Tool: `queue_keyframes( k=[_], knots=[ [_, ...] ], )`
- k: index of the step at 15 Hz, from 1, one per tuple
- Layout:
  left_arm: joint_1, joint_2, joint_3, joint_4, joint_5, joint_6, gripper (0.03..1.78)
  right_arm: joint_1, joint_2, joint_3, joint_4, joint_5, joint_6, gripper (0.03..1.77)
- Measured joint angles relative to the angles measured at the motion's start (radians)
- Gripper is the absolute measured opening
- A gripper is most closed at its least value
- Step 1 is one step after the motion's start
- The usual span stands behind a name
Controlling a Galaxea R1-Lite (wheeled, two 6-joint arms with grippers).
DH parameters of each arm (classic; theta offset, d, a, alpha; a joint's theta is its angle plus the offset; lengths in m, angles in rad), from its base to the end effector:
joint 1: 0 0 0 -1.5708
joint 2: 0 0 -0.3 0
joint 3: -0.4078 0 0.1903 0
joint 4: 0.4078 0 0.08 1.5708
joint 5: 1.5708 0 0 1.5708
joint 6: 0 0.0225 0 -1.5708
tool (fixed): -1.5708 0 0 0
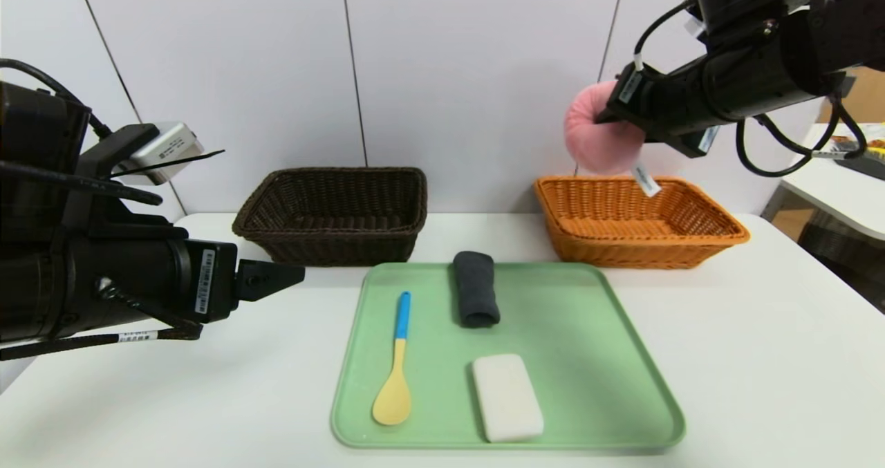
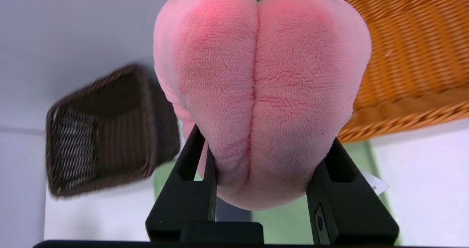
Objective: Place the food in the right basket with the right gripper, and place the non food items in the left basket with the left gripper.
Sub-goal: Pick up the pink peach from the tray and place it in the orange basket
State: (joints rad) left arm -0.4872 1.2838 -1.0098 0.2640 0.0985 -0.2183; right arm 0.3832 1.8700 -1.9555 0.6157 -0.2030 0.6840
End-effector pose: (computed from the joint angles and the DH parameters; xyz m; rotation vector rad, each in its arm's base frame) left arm 0.1703 -0.0877 0.2606 -0.0545 0.5560 -0.3202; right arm 0.3208 0.1244 0.3252 0.5140 0.5434 -0.0047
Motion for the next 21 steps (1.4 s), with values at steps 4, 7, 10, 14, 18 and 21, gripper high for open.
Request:
queue_keyframes(
  k=[4, 7, 10, 14, 18, 21],
  knots=[
    [-0.001, 0.005, -0.005, -0.007, -0.001, 0.002, 1.69, -0.134, 0.074, 0.001, -0.061, 0.061, 0.003, 0.65],
    [-0.002, 0.014, -0.009, -0.010, -0.001, 0.003, 1.69, -0.191, 0.157, 0.001, -0.094, 0.064, 0.006, 0.64],
    [-0.002, 0.018, -0.010, -0.010, -0.001, 0.003, 1.69, -0.227, 0.230, 0.001, -0.131, 0.064, 0.008, 0.64],
    [-0.002, 0.028, -0.018, -0.010, -0.001, 0.003, 1.69, -0.241, 0.283, 0.001, -0.164, 0.062, 0.006, 0.84],
    [-0.002, 0.038, -0.021, -0.009, -0.001, 0.005, 1.69, -0.244, 0.294, 0.001, -0.166, 0.061, 0.005, 1.20],
    [-0.003, 0.049, -0.032, -0.010, -0.002, 0.005, 1.69, -0.249, 0.294, 0.001, -0.161, 0.059, 0.005, 1.37]
  ],
)
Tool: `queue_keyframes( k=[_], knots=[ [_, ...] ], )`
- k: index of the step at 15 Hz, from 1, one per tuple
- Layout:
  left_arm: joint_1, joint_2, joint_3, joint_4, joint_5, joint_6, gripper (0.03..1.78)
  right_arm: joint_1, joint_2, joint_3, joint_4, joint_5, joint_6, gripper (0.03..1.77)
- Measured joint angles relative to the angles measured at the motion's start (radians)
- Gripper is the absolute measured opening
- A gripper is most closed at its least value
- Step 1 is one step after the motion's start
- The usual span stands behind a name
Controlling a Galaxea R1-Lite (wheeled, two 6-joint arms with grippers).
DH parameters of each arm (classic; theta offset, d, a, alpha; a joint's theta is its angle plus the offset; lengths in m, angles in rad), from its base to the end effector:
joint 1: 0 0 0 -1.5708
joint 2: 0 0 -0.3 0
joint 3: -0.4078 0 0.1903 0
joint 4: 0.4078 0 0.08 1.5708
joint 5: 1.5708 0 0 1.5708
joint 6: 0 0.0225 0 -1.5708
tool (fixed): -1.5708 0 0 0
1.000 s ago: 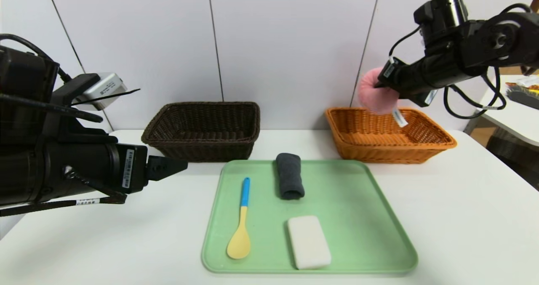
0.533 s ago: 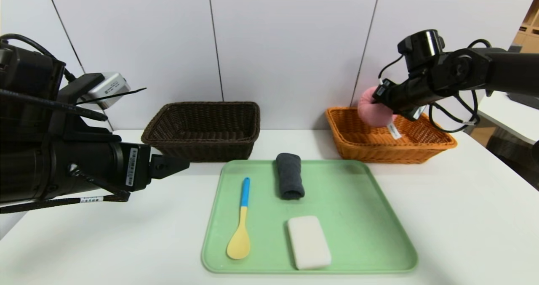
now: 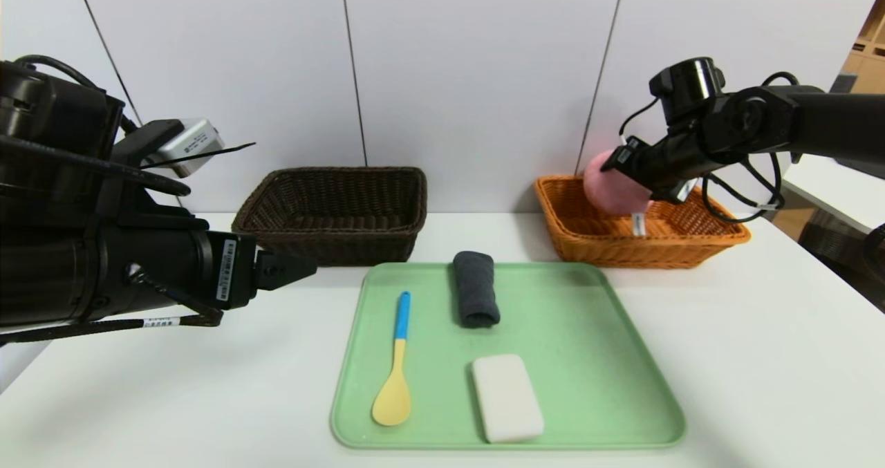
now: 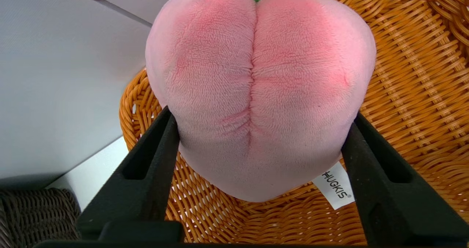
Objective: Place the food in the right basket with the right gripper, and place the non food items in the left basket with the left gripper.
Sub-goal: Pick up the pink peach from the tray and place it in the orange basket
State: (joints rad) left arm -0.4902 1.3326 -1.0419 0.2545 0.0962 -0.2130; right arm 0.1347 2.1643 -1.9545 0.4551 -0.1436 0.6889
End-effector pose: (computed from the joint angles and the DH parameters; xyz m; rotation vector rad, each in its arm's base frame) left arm 0.1825 -0.0950 0.2607 -0.0469 0.5626 -0.3258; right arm 0.4313 0.0552 0.2230 0.5714 0.6255 -0.2336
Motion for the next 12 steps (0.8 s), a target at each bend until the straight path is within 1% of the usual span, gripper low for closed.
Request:
queue_keyframes(
  k=[5, 12],
  knots=[
    [-0.001, 0.013, -0.010, 0.000, 0.000, 0.000, 1.69, -0.007, 0.001, 0.000, 0.007, 0.002, -0.003, 1.53],
    [-0.007, 0.027, -0.023, 0.000, 0.000, 0.000, 1.69, -0.008, 0.003, 0.000, 0.009, 0.003, -0.004, 1.64]
  ],
)
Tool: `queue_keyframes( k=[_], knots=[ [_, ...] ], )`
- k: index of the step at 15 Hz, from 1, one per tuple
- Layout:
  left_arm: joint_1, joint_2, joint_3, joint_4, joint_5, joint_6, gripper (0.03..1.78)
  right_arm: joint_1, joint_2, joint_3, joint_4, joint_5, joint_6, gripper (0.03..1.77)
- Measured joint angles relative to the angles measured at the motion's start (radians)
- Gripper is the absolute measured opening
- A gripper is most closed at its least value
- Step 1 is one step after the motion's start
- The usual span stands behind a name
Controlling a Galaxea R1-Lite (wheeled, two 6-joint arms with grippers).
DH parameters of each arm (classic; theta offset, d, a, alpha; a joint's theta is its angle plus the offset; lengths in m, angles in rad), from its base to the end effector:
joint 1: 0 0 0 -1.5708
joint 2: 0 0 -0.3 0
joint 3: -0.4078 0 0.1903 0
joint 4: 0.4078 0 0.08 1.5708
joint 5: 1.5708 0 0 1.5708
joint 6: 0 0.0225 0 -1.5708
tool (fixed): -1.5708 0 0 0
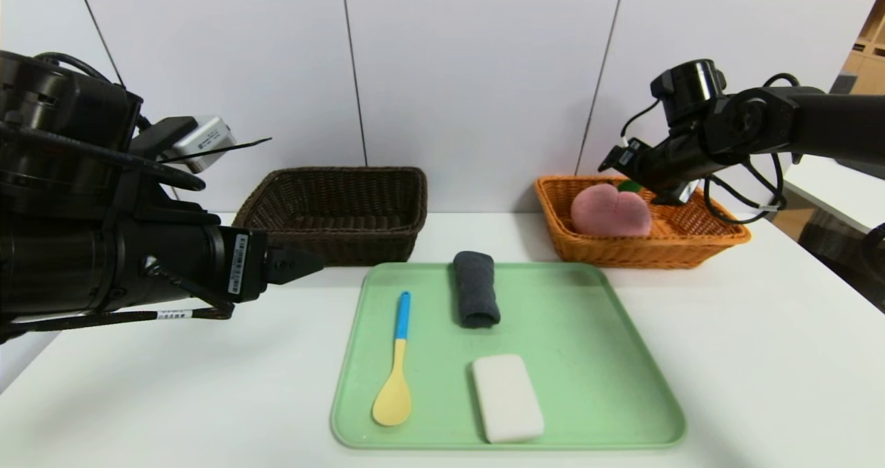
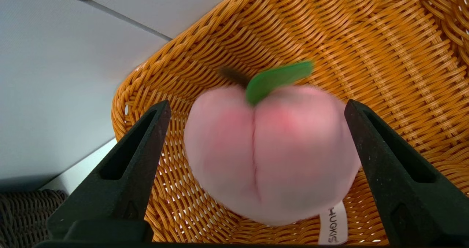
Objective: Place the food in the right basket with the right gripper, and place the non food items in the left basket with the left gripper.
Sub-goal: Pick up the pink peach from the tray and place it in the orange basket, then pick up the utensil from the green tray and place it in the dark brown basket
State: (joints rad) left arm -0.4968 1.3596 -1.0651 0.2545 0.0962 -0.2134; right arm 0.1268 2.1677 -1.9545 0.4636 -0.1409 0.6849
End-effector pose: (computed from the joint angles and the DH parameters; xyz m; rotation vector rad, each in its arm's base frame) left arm 0.1888 -0.0999 0.2614 -0.0442 0.5665 -0.3316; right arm 0.4320 0.0519 0.2209 0.5685 0.6360 -0.2413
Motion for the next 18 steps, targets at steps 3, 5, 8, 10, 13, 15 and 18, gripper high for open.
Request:
queue_keyframes(
  k=[3, 5, 8, 10, 13, 15, 18],
  knots=[
    [0.000, 0.004, -0.002, 0.000, 0.000, 0.000, 1.69, 0.000, -0.003, 0.000, 0.001, 0.000, 0.000, 1.66],
    [-0.005, 0.004, -0.006, 0.000, 0.001, -0.001, 1.69, 0.009, -0.018, 0.000, 0.015, 0.000, 0.005, 1.67],
    [-0.024, 0.000, -0.020, 0.007, 0.002, -0.004, 1.69, 0.035, -0.069, 0.000, 0.066, 0.000, 0.012, 1.68],
    [-0.029, -0.007, -0.014, 0.010, 0.002, -0.004, 1.69, 0.052, -0.128, 0.000, 0.119, -0.001, 0.015, 1.69],
    [-0.044, -0.016, 0.004, 0.013, 0.003, -0.006, 1.69, 0.109, -0.252, 0.001, 0.257, -0.002, 0.028, 1.69],
    [-0.069, -0.026, 0.008, 0.039, 0.004, -0.006, 1.69, 0.186, -0.341, 0.002, 0.381, -0.001, 0.027, 1.69],
    [-0.124, -0.041, 0.011, 0.061, 0.009, -0.010, 1.69, 0.322, -0.457, 0.003, 0.546, -0.016, 0.008, 1.69]
  ],
)
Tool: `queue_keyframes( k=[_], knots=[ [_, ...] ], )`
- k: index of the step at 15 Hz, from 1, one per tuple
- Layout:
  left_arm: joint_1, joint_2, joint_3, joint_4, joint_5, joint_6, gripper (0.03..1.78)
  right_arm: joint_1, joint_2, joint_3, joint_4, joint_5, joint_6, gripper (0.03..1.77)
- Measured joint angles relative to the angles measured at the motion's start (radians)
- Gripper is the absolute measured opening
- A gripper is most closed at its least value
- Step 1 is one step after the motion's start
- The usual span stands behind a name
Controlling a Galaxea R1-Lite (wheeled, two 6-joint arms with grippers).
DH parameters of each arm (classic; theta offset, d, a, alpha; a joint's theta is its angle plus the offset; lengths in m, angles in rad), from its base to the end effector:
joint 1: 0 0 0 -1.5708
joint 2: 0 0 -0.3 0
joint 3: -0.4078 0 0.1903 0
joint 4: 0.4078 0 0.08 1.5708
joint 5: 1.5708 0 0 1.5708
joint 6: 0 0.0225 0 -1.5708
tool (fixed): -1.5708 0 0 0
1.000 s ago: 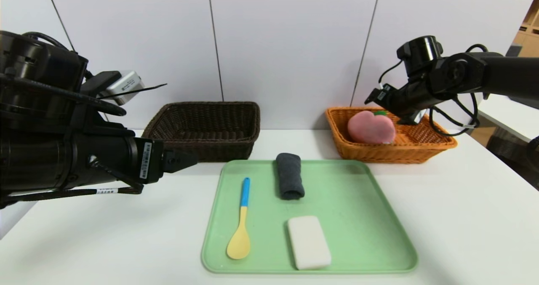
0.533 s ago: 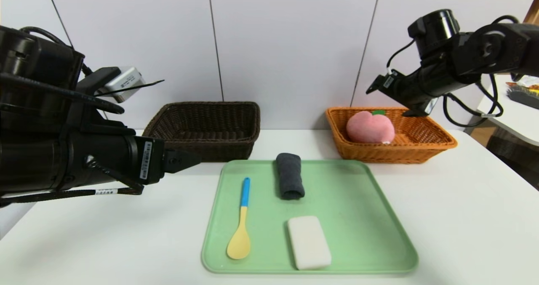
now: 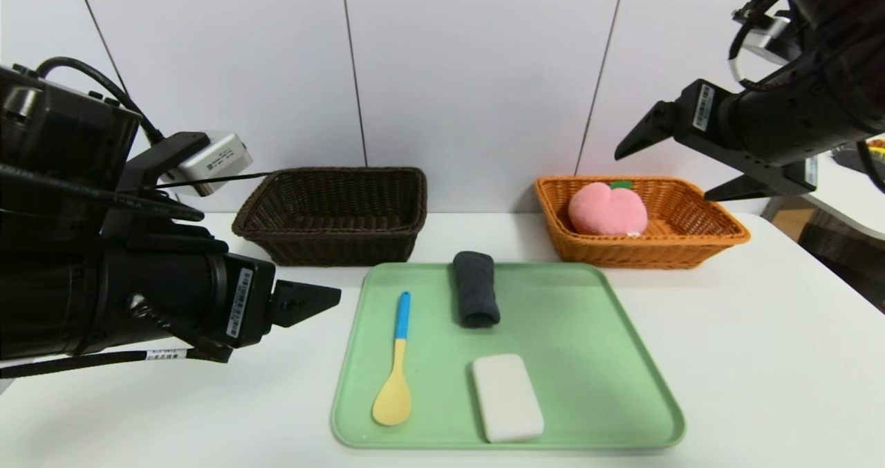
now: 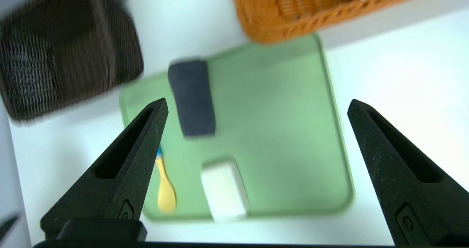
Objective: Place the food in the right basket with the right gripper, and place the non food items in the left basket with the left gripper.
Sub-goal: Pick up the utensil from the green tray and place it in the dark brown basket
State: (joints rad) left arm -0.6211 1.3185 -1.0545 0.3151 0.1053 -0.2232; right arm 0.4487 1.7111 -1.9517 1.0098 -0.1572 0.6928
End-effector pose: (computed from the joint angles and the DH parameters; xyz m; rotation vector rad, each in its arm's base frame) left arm 0.1633 -0.1140 0.2617 -0.0049 0.5985 -0.4363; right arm 0.2422 0.1127 0.3409 0.4264 0.7915 0.0104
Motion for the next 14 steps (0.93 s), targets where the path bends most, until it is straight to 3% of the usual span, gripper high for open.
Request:
queue_keyframes(
  k=[3, 5, 7, 11, 12, 14],
  knots=[
    [-0.045, -0.013, 0.003, 0.032, 0.004, -0.001, 1.69, 0.138, -0.090, 0.000, 0.107, -0.076, -0.051, 1.69],
    [-0.061, -0.024, 0.011, 0.044, 0.003, 0.002, 1.69, 0.177, -0.133, 0.000, 0.132, -0.109, -0.096, 1.69],
    [-0.068, -0.030, 0.016, 0.045, 0.003, 0.006, 1.69, 0.187, -0.163, 0.003, 0.139, -0.122, -0.183, 1.69],
    [-0.072, -0.037, 0.019, 0.040, 0.003, 0.007, 1.69, 0.170, -0.205, 0.018, 0.197, -0.174, -0.496, 1.69],
    [-0.073, -0.037, 0.019, 0.040, 0.003, 0.008, 1.69, 0.162, -0.209, 0.029, 0.200, -0.182, -0.544, 1.69],
    [-0.088, -0.028, 0.016, 0.037, 0.003, 0.006, 1.69, 0.156, -0.214, 0.073, 0.200, -0.199, -0.560, 1.69]
  ],
)
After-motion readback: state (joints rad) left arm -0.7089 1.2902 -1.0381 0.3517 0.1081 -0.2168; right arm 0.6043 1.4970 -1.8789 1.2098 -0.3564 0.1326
